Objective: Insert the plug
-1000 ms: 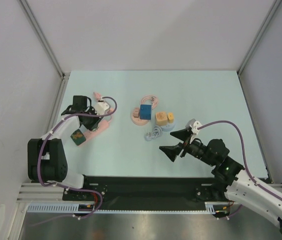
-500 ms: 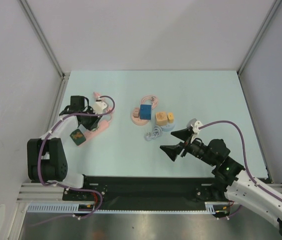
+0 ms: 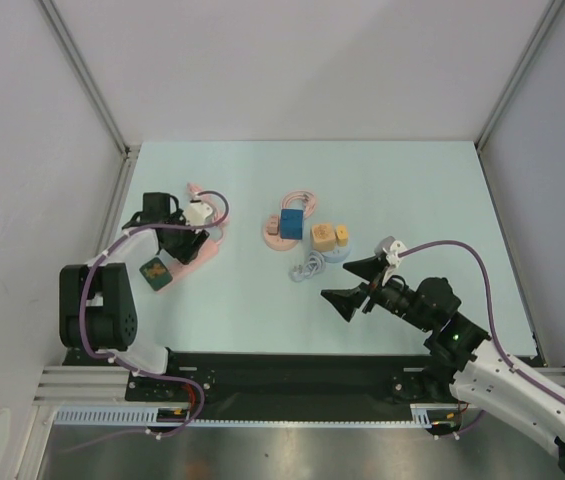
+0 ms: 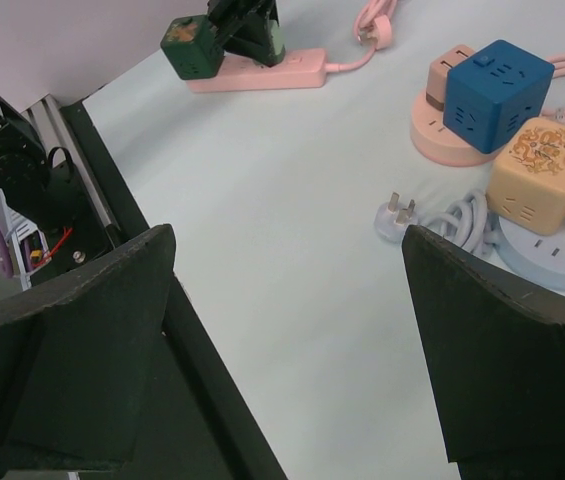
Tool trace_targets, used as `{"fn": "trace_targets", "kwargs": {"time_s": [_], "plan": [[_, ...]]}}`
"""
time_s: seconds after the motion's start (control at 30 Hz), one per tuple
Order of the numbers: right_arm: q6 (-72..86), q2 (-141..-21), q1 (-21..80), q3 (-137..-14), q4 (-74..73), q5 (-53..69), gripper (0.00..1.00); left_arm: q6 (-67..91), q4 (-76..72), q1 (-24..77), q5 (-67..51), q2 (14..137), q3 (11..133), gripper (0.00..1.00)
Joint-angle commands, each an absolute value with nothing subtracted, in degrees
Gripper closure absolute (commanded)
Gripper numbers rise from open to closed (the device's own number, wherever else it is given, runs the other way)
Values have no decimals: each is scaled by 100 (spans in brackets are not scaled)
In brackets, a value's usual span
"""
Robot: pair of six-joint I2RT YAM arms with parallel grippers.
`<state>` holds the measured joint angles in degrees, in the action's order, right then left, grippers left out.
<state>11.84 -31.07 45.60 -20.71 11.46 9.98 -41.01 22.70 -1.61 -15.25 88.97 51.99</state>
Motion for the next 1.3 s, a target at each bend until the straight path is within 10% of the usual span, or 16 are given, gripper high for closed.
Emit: {"fn": "trace_targets", "kwargs": {"time_s": [0.0,0.2,0.27,0.77,0.93,1.27], "plan": [[1187,-3155,4535,-2065,1345,1055,0,-3999,2426,-176,-1591,8947,5168,32],[1143,-3191,4526,-2048,1354,994,0,-3955,2680,-167,-1617,8816,5519,25],[1125,-3252,4526,-2065,1345,958,0,-3938,2803,-176,-1617,8667,5677,0],[1492,-4648,4439,-4011,-516,-595,0,-2200,2804,1024,-1829,7041,7329,0],[1564,-5712,4105,-4947,-1660,-984,0,-251,2285,2651,165,6707,7506,0],[2478,-5529,3955,-5423,-2214,-1301,0,1063,281,3445,-633,5423,5502,0]]}}
